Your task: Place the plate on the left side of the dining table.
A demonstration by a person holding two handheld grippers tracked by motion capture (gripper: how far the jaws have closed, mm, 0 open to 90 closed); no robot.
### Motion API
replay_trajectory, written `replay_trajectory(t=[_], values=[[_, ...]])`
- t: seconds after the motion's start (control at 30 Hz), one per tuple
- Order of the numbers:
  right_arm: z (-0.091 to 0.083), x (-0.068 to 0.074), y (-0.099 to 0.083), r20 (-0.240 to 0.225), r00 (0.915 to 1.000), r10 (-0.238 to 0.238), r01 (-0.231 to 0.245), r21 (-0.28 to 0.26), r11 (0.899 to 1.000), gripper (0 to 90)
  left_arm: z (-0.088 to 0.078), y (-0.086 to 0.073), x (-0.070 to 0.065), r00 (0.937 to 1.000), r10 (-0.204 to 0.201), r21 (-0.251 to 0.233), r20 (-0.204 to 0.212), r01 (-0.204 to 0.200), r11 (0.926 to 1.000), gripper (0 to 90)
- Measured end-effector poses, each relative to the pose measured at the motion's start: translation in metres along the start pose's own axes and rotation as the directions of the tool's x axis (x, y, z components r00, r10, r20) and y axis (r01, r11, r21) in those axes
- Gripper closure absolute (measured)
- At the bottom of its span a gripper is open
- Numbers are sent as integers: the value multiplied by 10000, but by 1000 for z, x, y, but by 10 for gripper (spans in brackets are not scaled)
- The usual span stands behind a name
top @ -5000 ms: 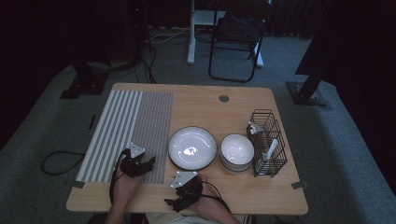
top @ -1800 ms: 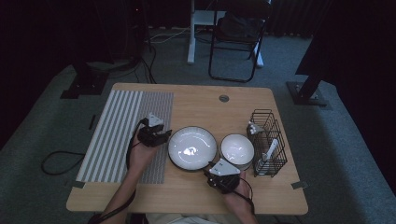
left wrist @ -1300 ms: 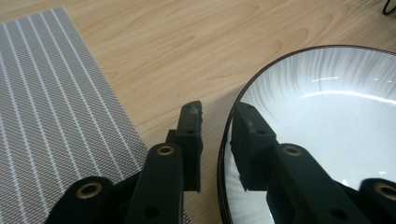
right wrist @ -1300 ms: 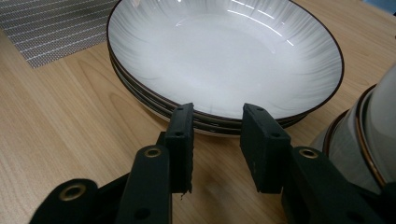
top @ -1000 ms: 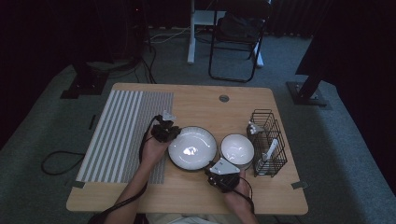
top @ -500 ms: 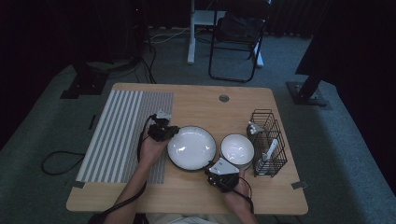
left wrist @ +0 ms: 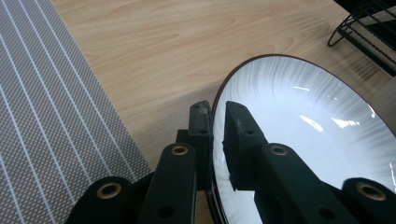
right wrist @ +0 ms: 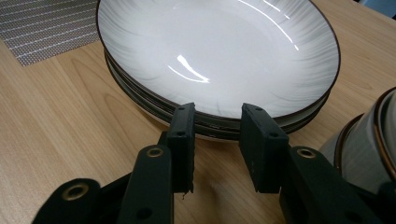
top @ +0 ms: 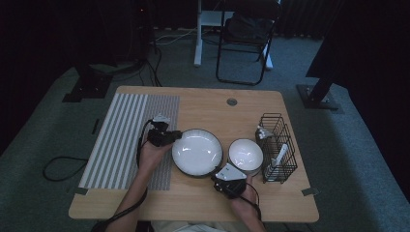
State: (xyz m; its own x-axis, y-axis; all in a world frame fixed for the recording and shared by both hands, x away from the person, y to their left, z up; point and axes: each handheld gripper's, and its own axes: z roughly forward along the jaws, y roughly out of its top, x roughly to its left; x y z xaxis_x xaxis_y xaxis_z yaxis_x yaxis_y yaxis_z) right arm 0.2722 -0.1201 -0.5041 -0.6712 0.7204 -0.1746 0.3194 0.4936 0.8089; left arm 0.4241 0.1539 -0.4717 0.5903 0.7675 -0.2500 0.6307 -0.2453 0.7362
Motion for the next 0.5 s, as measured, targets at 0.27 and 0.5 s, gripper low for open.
replay_trajectory(t=[0.27,0.5], values=[[0,-1,1,-3,10000,-24,24,26,10000,670,1,-2,5,9986,-416,54,313,414,9991,801],[1,0,0,34,9999,-159,159,-6,9999,688,0,-4,11,9918,-961,126,847,954,9954,787]])
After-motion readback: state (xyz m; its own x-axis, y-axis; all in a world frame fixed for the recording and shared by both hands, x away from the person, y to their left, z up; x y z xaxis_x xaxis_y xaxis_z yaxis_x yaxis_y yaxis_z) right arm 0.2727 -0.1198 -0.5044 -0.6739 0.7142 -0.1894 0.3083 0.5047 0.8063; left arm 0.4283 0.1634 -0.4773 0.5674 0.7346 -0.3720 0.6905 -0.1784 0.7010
